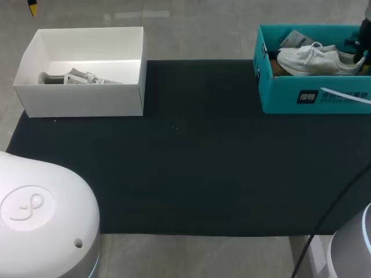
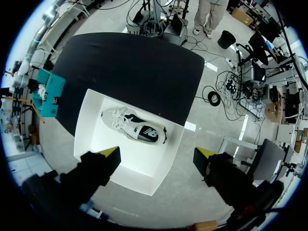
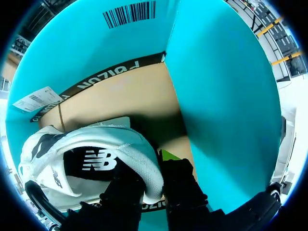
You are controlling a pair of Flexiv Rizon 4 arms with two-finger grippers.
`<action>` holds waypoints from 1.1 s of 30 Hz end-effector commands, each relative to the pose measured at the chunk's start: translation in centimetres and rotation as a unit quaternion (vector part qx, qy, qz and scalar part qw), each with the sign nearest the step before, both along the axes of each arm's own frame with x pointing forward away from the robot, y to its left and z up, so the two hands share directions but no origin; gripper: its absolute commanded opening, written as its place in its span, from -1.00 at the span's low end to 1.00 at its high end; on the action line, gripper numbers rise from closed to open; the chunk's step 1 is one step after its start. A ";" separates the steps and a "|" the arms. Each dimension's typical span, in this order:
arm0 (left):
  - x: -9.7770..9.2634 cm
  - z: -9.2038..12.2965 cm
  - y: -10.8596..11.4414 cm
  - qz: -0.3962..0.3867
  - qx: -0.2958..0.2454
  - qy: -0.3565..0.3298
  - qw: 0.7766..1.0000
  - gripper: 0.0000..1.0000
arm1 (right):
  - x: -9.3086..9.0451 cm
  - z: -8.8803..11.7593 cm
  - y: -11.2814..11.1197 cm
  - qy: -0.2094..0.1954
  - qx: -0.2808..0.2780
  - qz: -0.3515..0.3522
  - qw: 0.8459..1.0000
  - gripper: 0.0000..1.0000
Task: Take the shoe out of the shoebox, open the shoe tongue, remove and reinsert the insole, then place the shoe into the shoebox
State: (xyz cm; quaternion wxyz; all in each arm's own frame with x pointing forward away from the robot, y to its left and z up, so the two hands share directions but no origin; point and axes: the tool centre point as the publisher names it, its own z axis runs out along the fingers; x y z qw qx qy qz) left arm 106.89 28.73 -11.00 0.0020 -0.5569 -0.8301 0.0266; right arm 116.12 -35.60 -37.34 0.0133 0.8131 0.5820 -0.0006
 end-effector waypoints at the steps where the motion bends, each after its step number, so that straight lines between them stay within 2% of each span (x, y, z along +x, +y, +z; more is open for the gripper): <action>1: -0.1 0.1 0.0 0.000 0.002 0.000 1.000 1.00 | 1.0 0.6 -0.5 0.056 0.020 -0.013 0.998 -1.00; 4: -0.1 0.1 0.0 0.000 0.002 0.000 1.000 1.00 | 0.4 2.3 -0.4 0.053 0.014 -0.013 0.998 -1.00; 6: -0.1 0.1 0.0 0.000 0.002 0.000 1.000 1.00 | 0.9 2.1 -0.7 0.049 0.010 -0.013 0.999 -1.00; 8: -0.1 0.1 0.0 0.000 0.002 0.000 1.000 1.00 | 0.1 3.7 -0.5 0.049 0.003 -0.006 0.999 -1.00; 10: -0.1 0.1 0.0 0.000 0.002 0.000 1.000 1.00 | 0.6 3.3 -0.9 0.047 -0.001 0.001 0.999 -1.00; 14: -0.1 0.1 0.0 0.000 0.002 0.000 1.000 1.00 | 0.6 4.6 -1.2 0.041 -0.003 0.007 0.999 -1.00; 16: -0.1 0.1 0.0 0.000 0.002 0.000 1.000 1.00 | -0.2 6.3 -0.8 0.036 -0.004 0.010 0.999 -1.00; 18: -0.1 0.1 0.0 0.000 0.002 0.000 1.000 1.00 | 0.4 6.3 -1.2 0.029 0.000 0.008 1.000 -1.00; 20: -0.1 0.1 0.0 0.000 0.002 0.000 1.000 1.00 | -0.3 8.1 -0.8 0.022 0.000 0.010 1.000 -1.00; 26: -0.1 0.1 0.0 0.000 0.002 0.000 1.000 1.00 | -0.3 11.2 -0.6 0.008 -0.022 0.027 0.999 -1.00; 33: -0.1 0.1 0.0 0.000 0.002 0.000 1.000 1.00 | -1.2 15.4 -0.5 -0.008 -0.036 0.035 0.999 -1.00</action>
